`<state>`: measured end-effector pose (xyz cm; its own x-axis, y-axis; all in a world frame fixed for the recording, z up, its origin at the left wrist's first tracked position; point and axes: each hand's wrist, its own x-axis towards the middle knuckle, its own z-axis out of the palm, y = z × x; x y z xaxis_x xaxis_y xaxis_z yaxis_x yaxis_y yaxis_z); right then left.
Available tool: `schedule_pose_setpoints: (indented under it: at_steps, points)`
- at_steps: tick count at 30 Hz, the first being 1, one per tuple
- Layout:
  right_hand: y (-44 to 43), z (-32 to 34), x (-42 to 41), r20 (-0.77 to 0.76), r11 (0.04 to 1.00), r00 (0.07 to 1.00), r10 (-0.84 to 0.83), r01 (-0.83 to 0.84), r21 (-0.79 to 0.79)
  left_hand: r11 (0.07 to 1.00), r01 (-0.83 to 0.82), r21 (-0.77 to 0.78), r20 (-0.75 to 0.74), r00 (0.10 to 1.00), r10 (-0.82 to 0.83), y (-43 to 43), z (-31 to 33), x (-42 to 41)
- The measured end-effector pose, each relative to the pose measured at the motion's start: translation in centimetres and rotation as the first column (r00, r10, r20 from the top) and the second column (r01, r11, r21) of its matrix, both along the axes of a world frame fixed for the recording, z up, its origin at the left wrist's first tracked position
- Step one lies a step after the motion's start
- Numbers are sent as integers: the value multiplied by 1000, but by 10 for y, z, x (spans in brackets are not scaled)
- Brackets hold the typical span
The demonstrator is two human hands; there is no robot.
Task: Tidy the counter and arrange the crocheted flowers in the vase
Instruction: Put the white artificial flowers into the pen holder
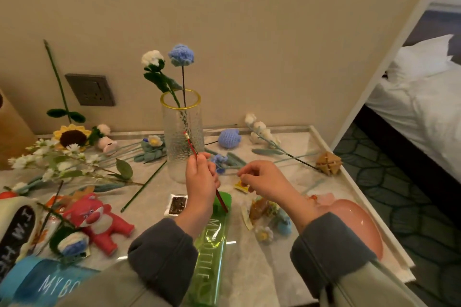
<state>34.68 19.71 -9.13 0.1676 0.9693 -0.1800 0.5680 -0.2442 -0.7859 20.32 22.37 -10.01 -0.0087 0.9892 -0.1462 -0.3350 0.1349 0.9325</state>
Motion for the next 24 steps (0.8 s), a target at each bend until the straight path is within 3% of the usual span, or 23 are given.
schedule_pose_setpoints:
  at_steps: [11, 24]
  points:
    - [20, 25, -70, -70, 989, 988, 138, -134, 58, 995, -95, 26, -121, 988, 98, 5, 16, -53]
    - [90, 76, -233, -192, 913, 927, 323, -251, 322, 983, -157, 96, -223, 959, 175, 37, 47, -191]
